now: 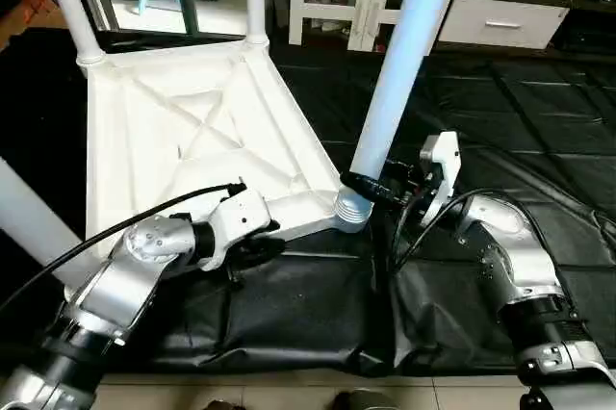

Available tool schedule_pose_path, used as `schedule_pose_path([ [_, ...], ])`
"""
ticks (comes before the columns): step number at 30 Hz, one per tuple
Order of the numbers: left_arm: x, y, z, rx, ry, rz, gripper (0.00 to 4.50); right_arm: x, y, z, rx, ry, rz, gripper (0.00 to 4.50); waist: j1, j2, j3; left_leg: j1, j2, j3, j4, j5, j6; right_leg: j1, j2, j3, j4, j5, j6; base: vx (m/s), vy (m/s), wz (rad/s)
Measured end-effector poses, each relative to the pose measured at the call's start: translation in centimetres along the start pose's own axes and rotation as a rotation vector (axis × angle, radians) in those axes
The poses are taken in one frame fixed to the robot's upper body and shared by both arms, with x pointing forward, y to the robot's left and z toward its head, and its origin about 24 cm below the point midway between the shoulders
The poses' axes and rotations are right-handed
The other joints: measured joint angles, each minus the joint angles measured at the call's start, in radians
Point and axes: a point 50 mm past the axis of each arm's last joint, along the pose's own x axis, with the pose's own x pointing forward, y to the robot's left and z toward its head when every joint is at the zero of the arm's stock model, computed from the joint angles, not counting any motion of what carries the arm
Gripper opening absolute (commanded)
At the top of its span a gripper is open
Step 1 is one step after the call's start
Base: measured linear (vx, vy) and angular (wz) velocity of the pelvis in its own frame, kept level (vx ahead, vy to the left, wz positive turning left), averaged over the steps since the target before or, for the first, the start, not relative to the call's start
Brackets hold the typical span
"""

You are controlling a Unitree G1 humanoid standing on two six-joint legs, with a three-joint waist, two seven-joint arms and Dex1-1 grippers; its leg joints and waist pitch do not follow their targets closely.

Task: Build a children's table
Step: Insert table leg to table base

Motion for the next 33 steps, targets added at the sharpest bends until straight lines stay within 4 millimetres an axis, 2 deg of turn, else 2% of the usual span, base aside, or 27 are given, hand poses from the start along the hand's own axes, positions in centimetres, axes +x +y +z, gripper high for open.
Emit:
schedule_pose_path([
  [2,0.0,0.0,0.0,-0.001,0.002,-0.001,0.8,0.0,0.0,-0.3,0.004,-0.004,-0.002,1.86,-0.001,0.0,0.0,0.0,0.0,0.0,0.0,0.0,0.0,0.0,0.0,0.0,0.0,0.0,0.0,0.0,0.0,0.0],
  [3,0.0,0.0,0.0,0.001,0.002,-0.004,0.52,0.0,0.0,-0.5,0.005,-0.006,-0.001,1.86,-0.001,0.0,0.0,0.0,0.0,0.0,0.0,0.0,0.0,0.0,0.0,0.0,0.0,0.0,0.0,0.0,0.0,0.0],
  [4,0.0,0.0,0.0,0.003,0.003,-0.007,0.52,0.1,-0.1,-0.6,0.009,-0.008,-0.003,1.86,-0.002,0.0,0.0,0.0,0.0,0.0,0.0,0.0,0.0,0.0,0.0,0.0,0.0,0.0,0.0,0.0,0.0,0.0],
  [8,0.0,0.0,-0.1,0.011,0.007,-0.008,0.06,0.3,-0.6,-0.5,0.008,-0.031,-0.02,1.86,-0.003,0.0,0.0,0.0,0.0,0.0,0.001,0.0,0.0,0.0,0.0,0.0,0.0,0.0,0.0,0.0,0.0,0.0],
  [17,0.2,-0.2,-0.2,0.044,0.013,-0.029,0.03,0.5,-1.1,-0.6,0.004,-0.035,-0.012,1.86,0.003,-0.001,-0.001,0.0,0.0,0.0,0.0,0.0,0.0,0.001,0.0,0.0,0.0,0.0,0.0,0.0,0.0,0.0],
  [23,-0.1,0.0,-0.1,0.065,0.032,-0.052,0.03,0.6,-1.5,-0.1,-0.018,-0.05,-0.003,1.86,-0.004,-0.001,-0.001,0.0,0.0,0.0,0.0,0.0,0.0,0.001,0.0,0.0,-0.001,0.0,0.0,0.0,0.0,0.0],
  [33,-0.7,-0.1,-0.1,0.057,0.017,-0.083,0.03,0.5,-1.0,-1.0,0.002,-0.007,0.092,1.86,-0.008,-0.002,0.0,-0.003,0.0,0.0,-0.005,0.0,0.0,-0.003,0.0,-0.001,-0.003,-0.001,0.001,0.0,0.0,0.0],
])
